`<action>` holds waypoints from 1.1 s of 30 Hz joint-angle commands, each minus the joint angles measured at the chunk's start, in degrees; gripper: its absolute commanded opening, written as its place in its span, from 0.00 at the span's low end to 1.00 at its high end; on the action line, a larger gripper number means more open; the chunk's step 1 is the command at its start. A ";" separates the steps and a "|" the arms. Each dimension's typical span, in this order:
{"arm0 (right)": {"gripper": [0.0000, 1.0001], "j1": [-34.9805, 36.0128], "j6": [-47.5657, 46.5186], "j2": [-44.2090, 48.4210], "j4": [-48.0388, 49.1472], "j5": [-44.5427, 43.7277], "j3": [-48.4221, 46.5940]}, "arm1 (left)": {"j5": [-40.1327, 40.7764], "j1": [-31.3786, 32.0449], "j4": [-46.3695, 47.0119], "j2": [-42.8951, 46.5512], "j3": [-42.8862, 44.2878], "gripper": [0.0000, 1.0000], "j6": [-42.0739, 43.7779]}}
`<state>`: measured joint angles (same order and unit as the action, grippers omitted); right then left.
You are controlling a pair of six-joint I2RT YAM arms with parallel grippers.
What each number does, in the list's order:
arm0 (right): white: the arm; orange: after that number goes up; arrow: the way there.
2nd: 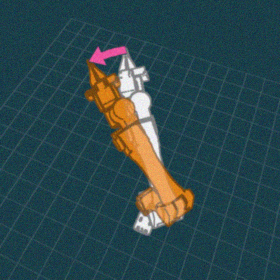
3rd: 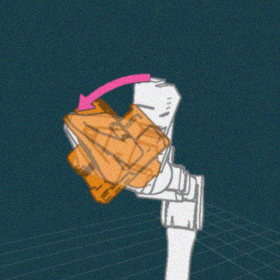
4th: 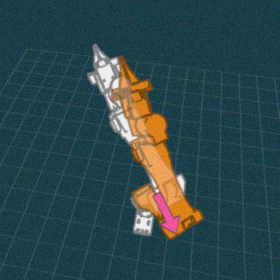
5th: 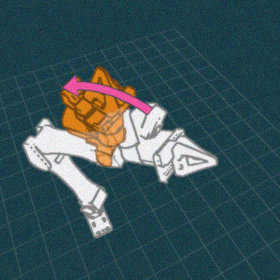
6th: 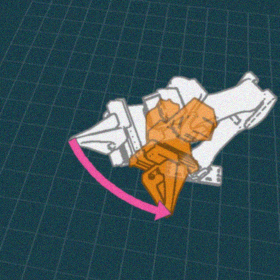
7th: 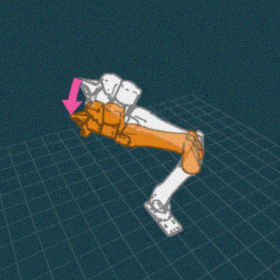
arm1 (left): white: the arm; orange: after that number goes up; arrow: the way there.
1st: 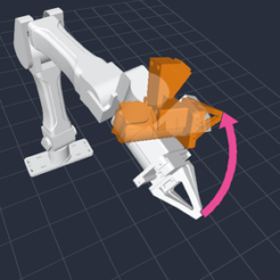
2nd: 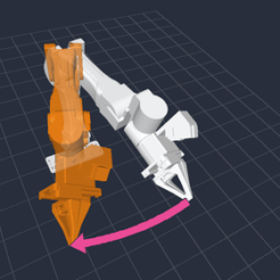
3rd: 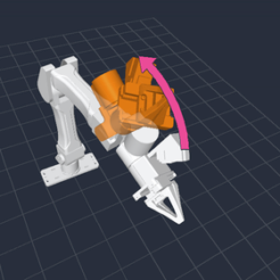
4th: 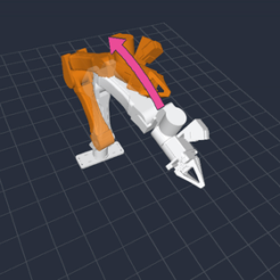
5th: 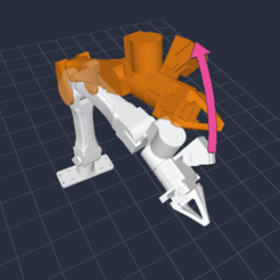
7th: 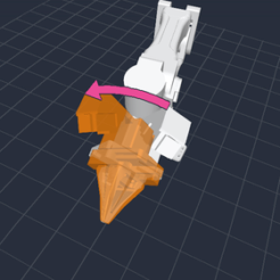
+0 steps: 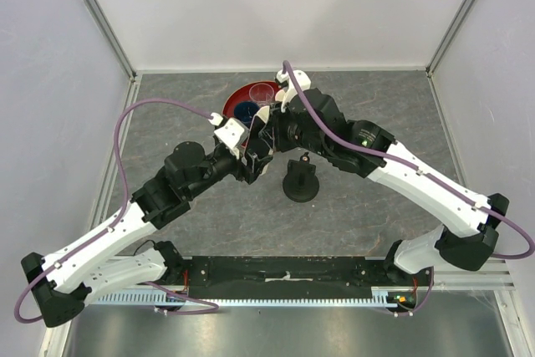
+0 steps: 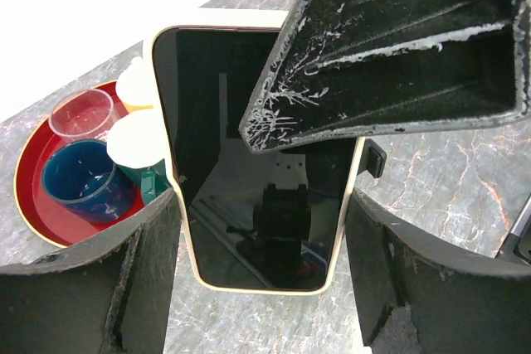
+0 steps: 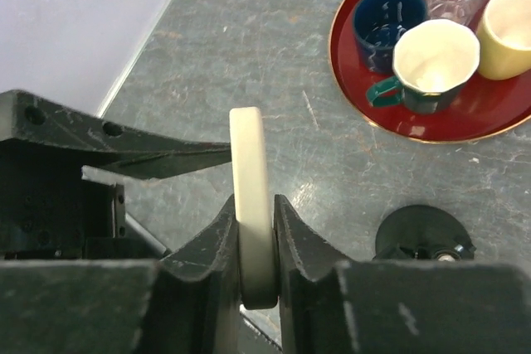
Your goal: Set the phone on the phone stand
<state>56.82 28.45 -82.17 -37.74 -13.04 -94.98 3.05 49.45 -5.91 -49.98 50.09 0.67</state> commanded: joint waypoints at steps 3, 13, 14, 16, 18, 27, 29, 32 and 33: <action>0.00 -1.27 -1.81 2.45 2.84 5.30 0.93 | 0.65 1.08 4.61 0.23 0.71 0.02 3.82; 0.00 -1.18 0.46 29.68 22.25 -13.84 25.62 | 0.64 1.09 8.63 4.54 -1.74 0.91 -3.48; 0.00 -1.18 0.56 34.14 22.70 -18.21 26.94 | 0.99 1.09 8.46 4.28 -1.48 0.88 -4.00; 0.00 -1.18 0.99 38.29 22.88 -21.93 30.54 | 0.91 1.00 7.15 2.17 -0.52 0.83 -4.53; 0.00 -1.18 0.12 42.96 22.45 -24.31 32.48 | -0.06 1.00 4.52 0.07 1.06 0.77 -5.32; 0.00 -1.27 -8.85 51.49 14.63 -16.49 32.75 | -4.36 1.17 -7.91 -11.29 6.09 0.64 -8.58; 0.00 -1.18 -8.76 52.55 13.57 -17.81 32.75 | -3.58 1.35 -4.92 -10.50 2.50 0.64 -8.58; 0.00 -1.18 -8.67 52.90 12.78 -17.82 32.40 | -0.68 1.52 0.89 -11.19 -0.85 0.61 -11.29; 0.00 -1.18 -8.58 52.90 12.78 -17.64 32.23 | -0.59 1.61 1.86 -11.80 -1.04 0.59 -12.17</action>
<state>55.48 20.93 -30.30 -27.46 -30.72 -61.63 1.13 50.65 -11.16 -61.45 51.62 -6.79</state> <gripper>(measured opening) 0.194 0.618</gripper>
